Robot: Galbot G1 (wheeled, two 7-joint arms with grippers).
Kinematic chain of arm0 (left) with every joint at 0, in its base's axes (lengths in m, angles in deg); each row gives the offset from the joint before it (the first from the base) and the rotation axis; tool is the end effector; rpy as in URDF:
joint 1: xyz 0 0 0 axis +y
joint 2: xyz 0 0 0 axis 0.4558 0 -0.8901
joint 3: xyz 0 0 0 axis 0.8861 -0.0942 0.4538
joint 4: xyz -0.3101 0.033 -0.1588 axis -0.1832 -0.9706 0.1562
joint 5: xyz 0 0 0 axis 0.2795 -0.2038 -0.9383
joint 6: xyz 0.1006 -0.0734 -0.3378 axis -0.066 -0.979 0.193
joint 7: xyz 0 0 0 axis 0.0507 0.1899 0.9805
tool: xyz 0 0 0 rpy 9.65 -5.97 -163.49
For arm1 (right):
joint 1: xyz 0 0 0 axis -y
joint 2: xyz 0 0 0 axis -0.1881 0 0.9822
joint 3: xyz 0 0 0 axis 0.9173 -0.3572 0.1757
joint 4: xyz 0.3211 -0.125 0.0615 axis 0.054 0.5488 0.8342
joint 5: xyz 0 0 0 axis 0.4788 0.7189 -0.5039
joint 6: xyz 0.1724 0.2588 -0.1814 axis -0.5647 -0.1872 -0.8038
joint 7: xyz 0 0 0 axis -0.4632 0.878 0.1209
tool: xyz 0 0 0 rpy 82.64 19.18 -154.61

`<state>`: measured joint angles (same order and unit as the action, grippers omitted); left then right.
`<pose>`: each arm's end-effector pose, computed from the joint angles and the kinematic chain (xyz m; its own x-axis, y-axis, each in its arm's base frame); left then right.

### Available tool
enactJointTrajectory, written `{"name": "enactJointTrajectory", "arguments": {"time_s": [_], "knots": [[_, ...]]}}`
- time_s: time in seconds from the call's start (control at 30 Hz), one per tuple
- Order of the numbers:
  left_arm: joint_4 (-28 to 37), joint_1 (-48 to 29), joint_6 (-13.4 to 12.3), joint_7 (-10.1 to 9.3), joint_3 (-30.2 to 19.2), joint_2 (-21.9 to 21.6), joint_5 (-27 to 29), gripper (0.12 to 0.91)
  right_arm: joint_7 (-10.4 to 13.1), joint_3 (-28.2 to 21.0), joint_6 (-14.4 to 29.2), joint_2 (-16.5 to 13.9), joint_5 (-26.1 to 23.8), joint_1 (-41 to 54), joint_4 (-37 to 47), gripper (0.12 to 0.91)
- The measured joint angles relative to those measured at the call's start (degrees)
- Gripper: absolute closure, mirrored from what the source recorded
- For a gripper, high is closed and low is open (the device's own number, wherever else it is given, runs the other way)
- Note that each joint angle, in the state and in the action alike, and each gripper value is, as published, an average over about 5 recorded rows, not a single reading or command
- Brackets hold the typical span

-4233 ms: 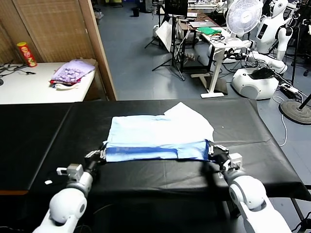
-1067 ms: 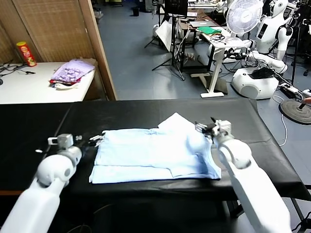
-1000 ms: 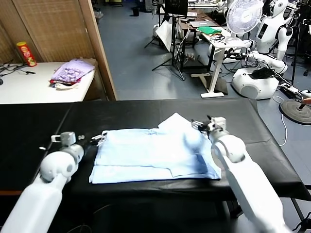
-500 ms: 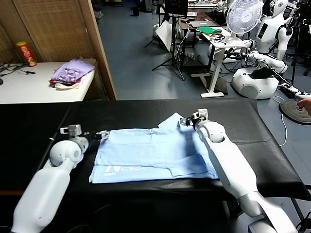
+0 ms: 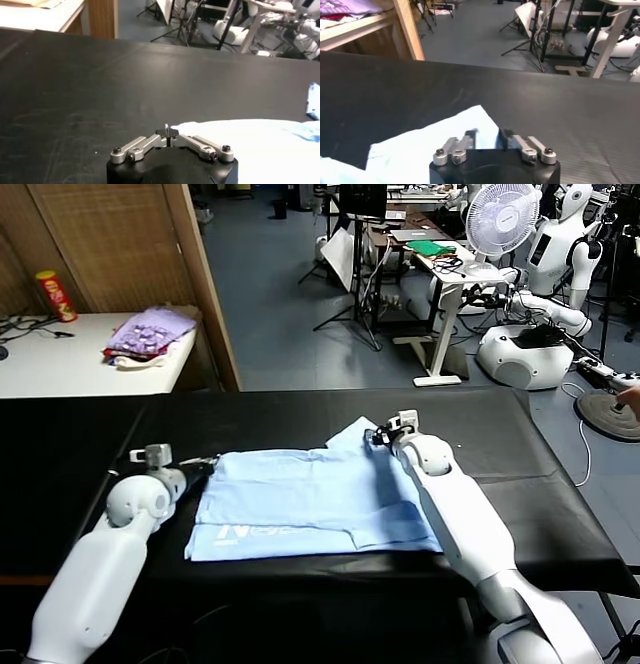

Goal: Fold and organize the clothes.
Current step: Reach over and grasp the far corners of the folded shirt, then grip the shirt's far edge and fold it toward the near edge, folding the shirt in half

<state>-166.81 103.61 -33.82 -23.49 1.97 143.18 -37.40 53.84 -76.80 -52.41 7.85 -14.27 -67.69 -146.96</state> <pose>0.4260 0.1378 -0.2635 -0.8239 0.1831 0.5363 0.1021 0.9788 -0.1773 0.5368 0.0033 -0.2843 -0.8221 -0.2142 0.5276 -0.2495 0.9684 0.0044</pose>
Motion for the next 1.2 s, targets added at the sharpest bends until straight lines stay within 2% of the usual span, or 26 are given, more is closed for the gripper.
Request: {"name": "enactJointTrajectory", "arguments": {"time_s": [0.23,0.4,0.67,0.93,1.2], "knots": [[-1.04,0.74,-1.64,0.14,0.47,0.38,0.91,0.903,0.87,1.49,2.54,-1.08,1.05,-2.08,-3.45,0.904],[-2.99,2.15,-2.78,0.10,1.71,-0.01,2.12,0.903,0.58,3.16,2.80,-3.37,3.81,-5.25,-9.87,0.904],[-10.60,7.50,-3.29,-0.55,4.75,-2.07,3.47,0.903,0.58,6.22,1.96,-8.60,6.92,-12.63,-22.28,0.904],[-17.88,13.84,-3.00,-1.24,7.41,-3.85,5.21,0.903,1.61,8.36,0.07,-13.41,12.06,-18.69,-29.55,0.904],[-21.99,19.14,-3.70,-0.85,8.79,-4.31,8.02,0.903,2.45,9.55,-3.05,-17.64,12.78,-24.69,-36.03,0.904]]}}
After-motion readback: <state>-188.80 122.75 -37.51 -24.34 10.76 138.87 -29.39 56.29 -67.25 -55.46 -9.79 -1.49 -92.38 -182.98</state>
